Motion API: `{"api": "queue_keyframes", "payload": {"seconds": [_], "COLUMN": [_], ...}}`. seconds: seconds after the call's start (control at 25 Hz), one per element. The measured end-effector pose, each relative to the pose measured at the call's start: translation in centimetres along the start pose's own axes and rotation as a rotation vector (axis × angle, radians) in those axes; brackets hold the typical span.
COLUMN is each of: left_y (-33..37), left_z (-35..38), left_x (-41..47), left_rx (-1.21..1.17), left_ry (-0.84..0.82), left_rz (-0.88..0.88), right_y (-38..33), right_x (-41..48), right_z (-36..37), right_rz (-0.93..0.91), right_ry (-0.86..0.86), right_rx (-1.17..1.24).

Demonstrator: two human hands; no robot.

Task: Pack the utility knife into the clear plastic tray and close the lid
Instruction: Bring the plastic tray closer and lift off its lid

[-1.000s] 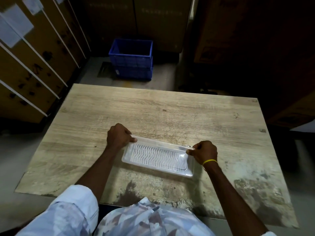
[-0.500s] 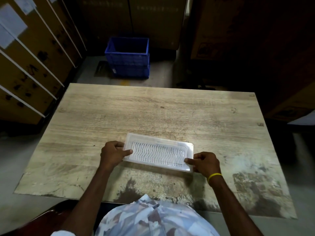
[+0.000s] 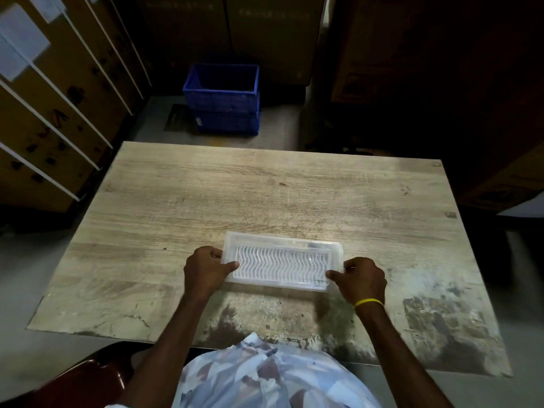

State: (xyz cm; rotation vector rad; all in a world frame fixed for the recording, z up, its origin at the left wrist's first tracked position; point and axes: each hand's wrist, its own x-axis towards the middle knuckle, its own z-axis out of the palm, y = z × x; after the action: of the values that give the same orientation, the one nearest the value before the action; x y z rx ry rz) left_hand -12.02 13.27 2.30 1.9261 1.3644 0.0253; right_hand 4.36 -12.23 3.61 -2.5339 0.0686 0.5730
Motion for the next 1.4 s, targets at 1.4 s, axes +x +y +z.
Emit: {"api": "queue_keyframes", "payload": {"seconds": [1.4], "left_y": [4.6], "left_z": [-6.8], "left_x": [0.3], "left_rx": [-1.079], "left_ry": [-0.208], "left_rz": [-0.095], "right_y": [-9.5], "right_x": [-7.6], "right_z": [2.0], "right_rz": [-0.892], "right_ry": [-0.093], "right_rx": [0.473]}}
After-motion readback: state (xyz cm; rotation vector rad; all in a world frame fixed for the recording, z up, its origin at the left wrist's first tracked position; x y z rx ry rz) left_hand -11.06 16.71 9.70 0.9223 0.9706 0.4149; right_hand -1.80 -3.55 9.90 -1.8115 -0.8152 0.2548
